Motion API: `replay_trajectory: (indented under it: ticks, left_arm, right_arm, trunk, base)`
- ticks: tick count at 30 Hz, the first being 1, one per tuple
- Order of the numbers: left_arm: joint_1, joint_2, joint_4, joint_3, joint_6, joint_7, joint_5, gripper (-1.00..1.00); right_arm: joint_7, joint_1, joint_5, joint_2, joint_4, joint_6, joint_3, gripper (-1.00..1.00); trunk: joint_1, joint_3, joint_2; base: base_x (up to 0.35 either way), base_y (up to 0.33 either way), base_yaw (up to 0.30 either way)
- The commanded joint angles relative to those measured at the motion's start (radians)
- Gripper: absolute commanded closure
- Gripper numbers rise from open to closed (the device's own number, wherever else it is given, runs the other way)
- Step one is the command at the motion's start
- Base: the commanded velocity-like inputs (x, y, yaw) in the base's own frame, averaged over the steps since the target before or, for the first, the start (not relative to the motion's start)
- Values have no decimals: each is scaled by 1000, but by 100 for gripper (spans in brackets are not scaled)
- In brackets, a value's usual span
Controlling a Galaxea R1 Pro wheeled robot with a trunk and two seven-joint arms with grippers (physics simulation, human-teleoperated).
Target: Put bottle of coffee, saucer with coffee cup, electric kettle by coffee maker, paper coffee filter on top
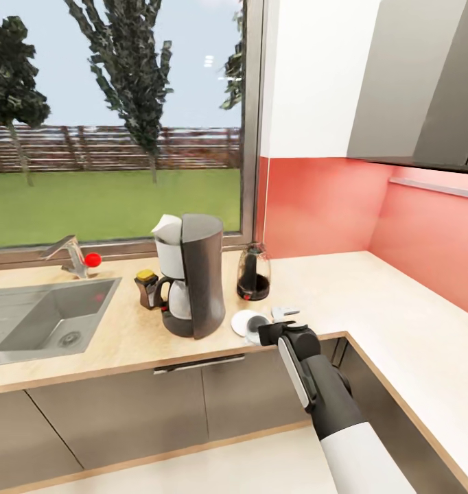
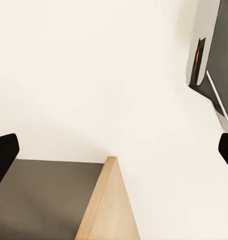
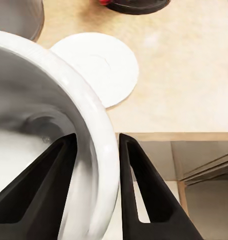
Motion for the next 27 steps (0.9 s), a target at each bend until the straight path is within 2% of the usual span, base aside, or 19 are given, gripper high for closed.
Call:
replay_trajectory:
  ticks: [1, 10, 19, 24, 27]
  left_arm:
    - [-1, 0, -1, -9, 5, 2, 10, -100]
    - [-1, -2, -2, -9, 4, 2, 9, -100]
    - [-1, 0, 4, -7, 4, 2, 8, -100]
    - [-1, 3, 21, -7, 5, 1, 8, -100]
    - [-1, 4, 22, -7, 5, 1, 8, -100]
  right_arm:
    - [-2, -1, 3, 0, -1, 5, 1, 100]
    - [1, -1, 2, 0, 5, 4, 1, 100]
    - [1, -1, 1, 0, 7, 6, 0, 100]
    - [-1, -2, 1, 0, 3, 90, -1, 100]
    - [-2, -3, 2, 0, 3, 111, -2, 100]
  trunk:
    - [1, -2, -2]
    - [1, -2, -2]
    - [1, -2, -2]
    - [1, -2, -2]
    - [1, -2, -2]
  base:
    - [186, 0, 0]
    - [280, 0, 0]
    - [39, 0, 0]
    - [1, 0, 0]
    - [0, 0, 0]
